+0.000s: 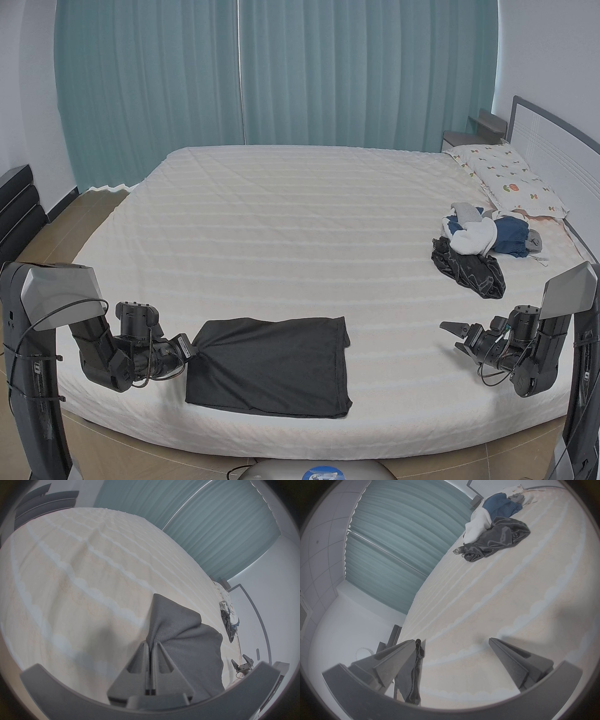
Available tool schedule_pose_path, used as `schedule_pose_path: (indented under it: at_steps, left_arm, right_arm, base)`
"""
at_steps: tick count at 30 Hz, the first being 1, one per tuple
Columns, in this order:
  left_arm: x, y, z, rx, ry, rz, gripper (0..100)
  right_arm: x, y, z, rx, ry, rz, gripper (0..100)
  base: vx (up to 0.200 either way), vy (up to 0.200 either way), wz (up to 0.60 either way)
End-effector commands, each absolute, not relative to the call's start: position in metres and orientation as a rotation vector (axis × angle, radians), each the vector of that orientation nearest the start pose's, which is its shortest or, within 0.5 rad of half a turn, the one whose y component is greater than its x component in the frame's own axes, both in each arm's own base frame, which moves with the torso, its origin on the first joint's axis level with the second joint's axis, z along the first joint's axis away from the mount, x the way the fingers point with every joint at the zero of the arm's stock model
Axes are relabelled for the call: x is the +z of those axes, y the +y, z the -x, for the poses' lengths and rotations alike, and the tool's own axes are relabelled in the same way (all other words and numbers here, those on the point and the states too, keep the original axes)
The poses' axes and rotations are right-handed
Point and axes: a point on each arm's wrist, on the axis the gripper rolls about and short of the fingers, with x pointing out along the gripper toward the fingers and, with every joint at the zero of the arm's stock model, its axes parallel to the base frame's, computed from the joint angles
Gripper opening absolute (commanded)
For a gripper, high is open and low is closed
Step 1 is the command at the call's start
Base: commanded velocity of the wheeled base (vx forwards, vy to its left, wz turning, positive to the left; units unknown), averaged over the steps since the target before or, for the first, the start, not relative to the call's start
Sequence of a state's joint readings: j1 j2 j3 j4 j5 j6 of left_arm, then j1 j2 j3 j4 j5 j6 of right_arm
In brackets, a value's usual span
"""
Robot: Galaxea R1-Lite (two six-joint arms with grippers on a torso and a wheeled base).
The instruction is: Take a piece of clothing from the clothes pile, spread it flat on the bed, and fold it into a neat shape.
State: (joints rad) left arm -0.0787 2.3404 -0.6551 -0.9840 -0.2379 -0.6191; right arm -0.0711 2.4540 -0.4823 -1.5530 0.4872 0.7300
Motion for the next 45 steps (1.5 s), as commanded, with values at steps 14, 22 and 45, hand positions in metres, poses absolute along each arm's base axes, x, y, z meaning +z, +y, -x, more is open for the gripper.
schedule_pose_path:
  at_steps: [14,22,45]
  left_arm:
    - [-0.034,-0.032,-0.341,-0.077,0.77,0.641,100]
    - [-0.034,-0.037,-0.364,-0.132,0.629,0.641,100]
    - [-0.042,-0.051,-0.386,-0.065,0.558,0.65,0]
  right_arm:
    - [-0.041,-0.009,-0.324,0.256,0.541,-0.822,100]
    - [-0.045,-0.005,-0.326,0.263,0.553,-0.819,100]
    - [-0.049,0.001,-0.329,0.231,0.544,-0.805,100]
  base:
    - [0.0,0.0,0.0]
    - [0.0,0.0,0.0]
    - [0.0,0.0,0.0]
